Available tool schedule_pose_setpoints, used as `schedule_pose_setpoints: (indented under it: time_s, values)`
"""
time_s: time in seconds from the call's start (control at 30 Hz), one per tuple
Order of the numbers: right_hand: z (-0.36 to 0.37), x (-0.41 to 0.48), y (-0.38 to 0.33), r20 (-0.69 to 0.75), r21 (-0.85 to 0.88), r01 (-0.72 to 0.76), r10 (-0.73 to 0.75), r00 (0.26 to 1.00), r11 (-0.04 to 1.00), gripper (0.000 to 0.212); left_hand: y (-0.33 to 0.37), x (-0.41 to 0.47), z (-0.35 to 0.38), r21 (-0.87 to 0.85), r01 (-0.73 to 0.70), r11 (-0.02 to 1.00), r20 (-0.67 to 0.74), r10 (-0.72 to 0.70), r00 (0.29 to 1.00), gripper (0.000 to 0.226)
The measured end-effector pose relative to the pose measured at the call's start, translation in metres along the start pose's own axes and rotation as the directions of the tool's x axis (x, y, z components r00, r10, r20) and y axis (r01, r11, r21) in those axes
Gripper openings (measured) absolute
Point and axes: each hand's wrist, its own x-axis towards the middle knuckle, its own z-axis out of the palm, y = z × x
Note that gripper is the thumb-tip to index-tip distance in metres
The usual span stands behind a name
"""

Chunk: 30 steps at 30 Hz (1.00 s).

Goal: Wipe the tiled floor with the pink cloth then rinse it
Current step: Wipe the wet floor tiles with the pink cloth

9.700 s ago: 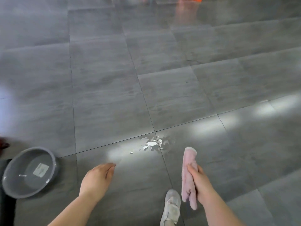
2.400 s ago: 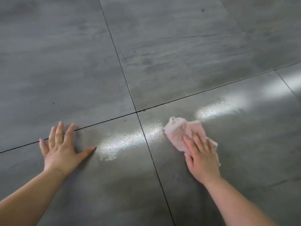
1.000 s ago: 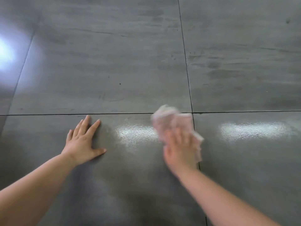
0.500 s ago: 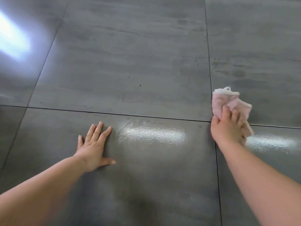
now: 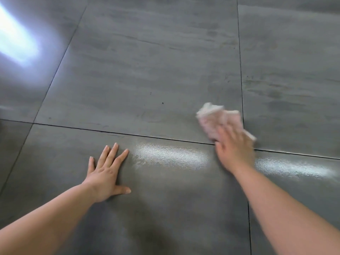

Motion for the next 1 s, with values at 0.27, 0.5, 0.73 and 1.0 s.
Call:
schedule_pose_setpoints:
  time_s: [0.27,0.5,0.73,1.0]
  values:
    - [0.041,-0.104,0.030,-0.168,-0.003,-0.077,0.075,0.983,0.997,0.059,0.015,0.004,-0.016,0.019,0.047,0.999,-0.016,-0.047,0.999,0.123]
    - [0.079,-0.175,0.041,0.039,-0.284,0.523,-0.535,0.844,0.804,0.069,0.032,-0.002,-0.010,-0.084,-0.067,0.994,-0.192,0.050,0.980,0.103]
    - [0.028,-0.186,0.156,-0.028,0.185,-0.652,0.667,0.745,0.736,0.056,0.109,0.015,-0.003,-0.020,-0.249,0.968,-0.183,0.242,0.953,0.074]
    - [0.082,-0.218,0.054,-0.014,-0.061,0.160,-0.161,0.987,0.985,0.059,0.125,0.014,0.007,0.054,-0.180,0.982,-0.233,0.188,0.954,0.081]
